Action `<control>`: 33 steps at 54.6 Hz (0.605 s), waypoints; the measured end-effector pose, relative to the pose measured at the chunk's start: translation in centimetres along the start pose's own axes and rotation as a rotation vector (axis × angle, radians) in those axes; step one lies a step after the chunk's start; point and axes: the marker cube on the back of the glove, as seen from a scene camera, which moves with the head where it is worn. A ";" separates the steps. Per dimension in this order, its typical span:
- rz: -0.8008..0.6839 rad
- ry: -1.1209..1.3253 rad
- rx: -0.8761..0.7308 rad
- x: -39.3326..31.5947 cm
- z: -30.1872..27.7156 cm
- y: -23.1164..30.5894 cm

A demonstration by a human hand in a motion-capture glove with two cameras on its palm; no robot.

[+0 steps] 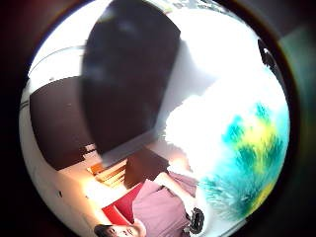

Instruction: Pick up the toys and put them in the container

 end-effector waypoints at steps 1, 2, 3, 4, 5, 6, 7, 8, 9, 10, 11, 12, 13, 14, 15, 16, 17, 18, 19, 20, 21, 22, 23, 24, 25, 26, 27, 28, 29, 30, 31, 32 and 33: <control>-0.001 0.004 0.017 -0.3 -1.2 0.1; -0.004 0.007 0.031 -0.6 -2.4 0.1; -0.006 0.008 0.045 -1.0 -3.5 0.3; -0.008 0.010 0.060 -1.4 -4.6 0.4; -0.009 0.013 0.075 -1.8 -5.6 0.4; -0.010 0.018 0.093 -2.2 -6.6 0.5; -0.012 0.026 0.112 -2.7 -7.7 0.6; -0.016 0.034 0.132 -3.2 -8.7 0.7; -0.024 0.043 0.152 -3.9 -9.6 0.9; -0.037 0.051 0.173 -4.7 -10.6 1.1; -0.053 0.060 0.193 -5.7 -11.6 1.4; -0.069 0.068 0.213 -6.7 -12.5 1.6; -0.084 0.076 0.229 -7.6 -13.3 1.8; -0.094 0.083 0.241 -8.4 -13.9 1.9; -0.102 0.086 0.250 -9.0 -14.5 1.9; -0.107 0.085 0.258 -9.6 -15.0 1.9; -0.110 0.081 0.265 -10.3 -15.4 1.8; -0.113 0.075 0.271 -11.1 -15.9 1.7; -0.118 0.068 0.278 -11.9 -16.3 1.5; -0.127 0.063 0.285 -12.8 -16.6 1.4; -0.140 0.058 0.290 -13.6 -16.8 1.3; -0.161 0.052 0.294 -14.4 -16.9 1.2; -0.194 0.045 0.296 -15.1 -17.0 1.2; -0.236 0.039 0.296 -15.8 -17.0 1.1; -0.274 0.033 0.295 -16.4 -16.9 1.0; -0.287 0.026 0.294 -17.0 -16.9 0.7; -0.271 0.019 0.295 -17.6 -16.8 0.2; -0.244 0.014 0.297 -18.3 -16.6 -0.3; -0.228 0.013 0.300 -19.0 -16.4 -0.8; -0.228 0.016 0.302 -19.8 -16.2 -1.2; -0.230 0.020 0.304 -20.7 -15.8 -1.5; -0.218 0.019 0.304 -21.5 -15.5 -1.9; -0.196 0.014 0.302 -22.3 -15.2 -2.2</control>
